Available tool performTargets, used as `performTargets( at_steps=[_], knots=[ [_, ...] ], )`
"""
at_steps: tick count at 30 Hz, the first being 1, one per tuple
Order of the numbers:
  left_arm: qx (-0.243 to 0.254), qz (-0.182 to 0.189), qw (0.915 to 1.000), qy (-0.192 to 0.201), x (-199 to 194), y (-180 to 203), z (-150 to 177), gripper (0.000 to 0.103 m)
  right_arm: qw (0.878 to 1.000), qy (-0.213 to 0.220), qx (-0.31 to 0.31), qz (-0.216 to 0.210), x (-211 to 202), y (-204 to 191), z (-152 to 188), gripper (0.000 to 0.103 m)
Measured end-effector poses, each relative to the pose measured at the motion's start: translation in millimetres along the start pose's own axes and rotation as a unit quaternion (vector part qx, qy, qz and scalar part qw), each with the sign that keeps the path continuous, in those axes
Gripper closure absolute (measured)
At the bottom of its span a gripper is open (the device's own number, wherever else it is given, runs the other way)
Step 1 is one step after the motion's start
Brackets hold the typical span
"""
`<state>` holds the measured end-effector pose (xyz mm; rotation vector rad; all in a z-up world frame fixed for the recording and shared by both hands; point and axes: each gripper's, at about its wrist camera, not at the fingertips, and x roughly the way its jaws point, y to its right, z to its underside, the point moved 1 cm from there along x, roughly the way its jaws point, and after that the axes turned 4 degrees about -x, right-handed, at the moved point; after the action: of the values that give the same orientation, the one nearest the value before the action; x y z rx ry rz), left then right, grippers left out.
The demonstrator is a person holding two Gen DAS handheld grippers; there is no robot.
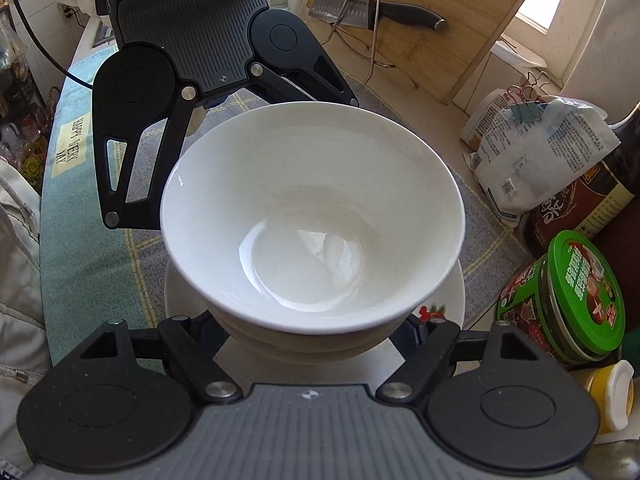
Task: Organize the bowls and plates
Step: 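Carry the bowl stack with both grippers over the flower-print plate stack, then lower the bowl stack onto the plates and open both grippers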
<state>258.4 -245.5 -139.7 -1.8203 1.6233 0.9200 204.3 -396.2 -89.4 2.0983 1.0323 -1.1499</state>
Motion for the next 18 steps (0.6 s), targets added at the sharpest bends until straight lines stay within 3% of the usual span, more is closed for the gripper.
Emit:
performTargets(
  at_steps=[14, 17, 18],
  knots=[
    [-0.018, 0.010, 0.9998, -0.003, 4.1, -6.5, 2.0, 0.020, 1.000, 0.001, 0.004, -0.008, 5.9, 3.4, -1.2, 0.017],
    [-0.027, 0.011, 0.9996, -0.002, 5.1, -8.5, 2.8, 0.019, 1.000, 0.005, 0.009, -0.007, 6.3, 3.7, -2.9, 0.012],
    [-0.023, 0.007, 0.9997, 0.002, 4.6, -7.8, 3.1, 0.019, 1.000, 0.010, 0.008, -0.002, 5.1, 3.2, -3.5, 0.002]
  ],
)
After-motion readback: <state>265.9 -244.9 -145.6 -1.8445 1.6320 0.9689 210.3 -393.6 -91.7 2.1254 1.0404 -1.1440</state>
